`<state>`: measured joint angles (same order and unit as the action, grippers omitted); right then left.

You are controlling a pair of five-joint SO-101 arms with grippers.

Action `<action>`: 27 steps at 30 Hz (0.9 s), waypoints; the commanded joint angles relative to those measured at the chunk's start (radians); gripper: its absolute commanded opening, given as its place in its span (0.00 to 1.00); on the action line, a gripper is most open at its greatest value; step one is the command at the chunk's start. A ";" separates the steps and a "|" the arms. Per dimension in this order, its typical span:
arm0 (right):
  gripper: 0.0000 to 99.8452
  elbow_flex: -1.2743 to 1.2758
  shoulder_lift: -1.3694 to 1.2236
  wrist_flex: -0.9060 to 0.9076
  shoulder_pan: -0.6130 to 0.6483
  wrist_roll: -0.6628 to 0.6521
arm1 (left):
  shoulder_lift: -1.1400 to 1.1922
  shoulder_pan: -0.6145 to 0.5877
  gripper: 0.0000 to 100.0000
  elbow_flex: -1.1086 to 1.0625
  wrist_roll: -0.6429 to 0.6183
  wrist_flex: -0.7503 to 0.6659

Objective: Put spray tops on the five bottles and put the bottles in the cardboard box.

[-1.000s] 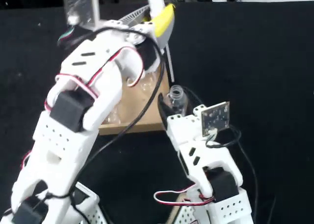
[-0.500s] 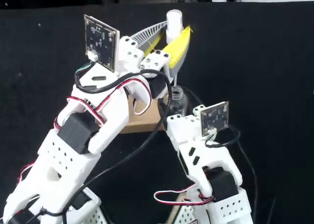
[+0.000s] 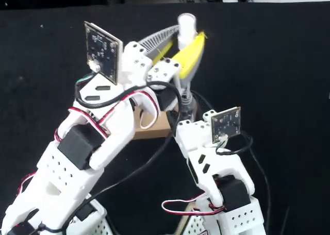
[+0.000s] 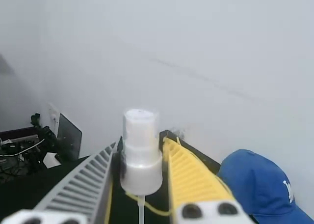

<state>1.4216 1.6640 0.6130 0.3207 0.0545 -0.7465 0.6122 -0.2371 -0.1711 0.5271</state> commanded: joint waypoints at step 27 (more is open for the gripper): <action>0.01 -0.007 0.024 -0.009 0.005 -0.009 | -0.020 -0.022 0.03 -0.051 0.009 -0.098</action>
<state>1.4216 1.6640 0.6130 0.3207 0.0545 -0.7480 0.5999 -0.3092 -0.1711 0.4473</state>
